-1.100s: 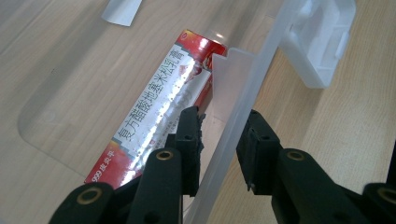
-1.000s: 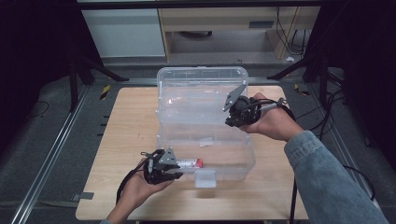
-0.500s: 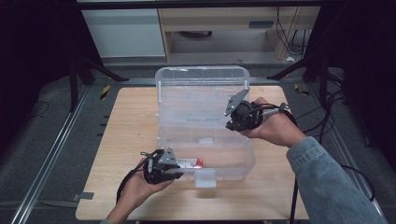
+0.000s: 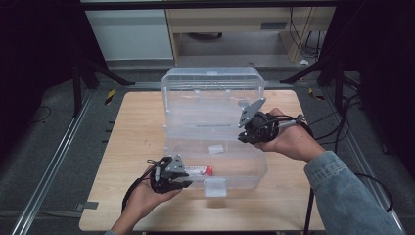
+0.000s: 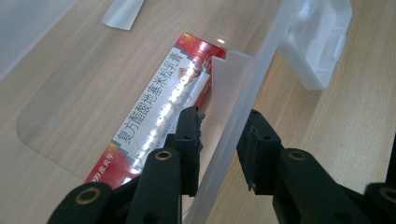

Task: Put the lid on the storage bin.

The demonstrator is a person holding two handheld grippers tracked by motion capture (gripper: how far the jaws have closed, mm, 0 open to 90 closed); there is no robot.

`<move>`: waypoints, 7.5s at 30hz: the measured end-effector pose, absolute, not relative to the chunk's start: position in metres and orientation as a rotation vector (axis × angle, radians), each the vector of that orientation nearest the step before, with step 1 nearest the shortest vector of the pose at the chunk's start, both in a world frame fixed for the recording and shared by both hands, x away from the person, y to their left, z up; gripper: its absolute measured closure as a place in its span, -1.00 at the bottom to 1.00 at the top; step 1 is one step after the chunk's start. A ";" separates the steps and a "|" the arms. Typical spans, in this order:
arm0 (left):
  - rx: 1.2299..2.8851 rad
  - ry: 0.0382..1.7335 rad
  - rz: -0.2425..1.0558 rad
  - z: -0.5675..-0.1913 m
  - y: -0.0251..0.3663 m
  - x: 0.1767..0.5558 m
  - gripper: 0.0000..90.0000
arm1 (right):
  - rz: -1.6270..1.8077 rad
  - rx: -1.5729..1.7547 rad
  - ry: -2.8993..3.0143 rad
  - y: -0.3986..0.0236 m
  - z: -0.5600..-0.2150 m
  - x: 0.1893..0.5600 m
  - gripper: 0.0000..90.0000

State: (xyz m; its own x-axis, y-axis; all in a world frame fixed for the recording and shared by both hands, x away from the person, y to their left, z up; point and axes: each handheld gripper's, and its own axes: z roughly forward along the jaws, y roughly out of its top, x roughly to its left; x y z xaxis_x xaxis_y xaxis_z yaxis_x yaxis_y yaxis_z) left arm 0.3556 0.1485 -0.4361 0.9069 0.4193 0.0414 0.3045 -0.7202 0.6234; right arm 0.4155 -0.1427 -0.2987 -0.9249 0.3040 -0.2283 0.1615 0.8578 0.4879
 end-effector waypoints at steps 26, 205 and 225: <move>2.140 0.567 0.274 -0.379 0.168 0.337 0.01 | 0.707 0.350 2.726 -0.146 -0.300 0.413 0.89; 1.967 0.909 0.346 -0.403 0.252 0.334 0.80 | 0.900 0.964 2.439 -0.263 -0.370 0.354 0.50; 1.970 1.124 0.505 -0.413 0.284 0.360 -0.50 | 0.790 1.136 2.303 -0.269 -0.390 0.369 -0.28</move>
State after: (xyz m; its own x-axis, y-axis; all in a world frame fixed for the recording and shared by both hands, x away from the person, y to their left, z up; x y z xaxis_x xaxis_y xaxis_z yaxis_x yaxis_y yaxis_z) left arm 0.3597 0.2837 -0.4126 0.5267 0.8490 -0.0430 0.5318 -0.2896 0.7958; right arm 0.3694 -0.2692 -0.3903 -0.5590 0.8173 -0.1401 0.5592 0.4963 0.6641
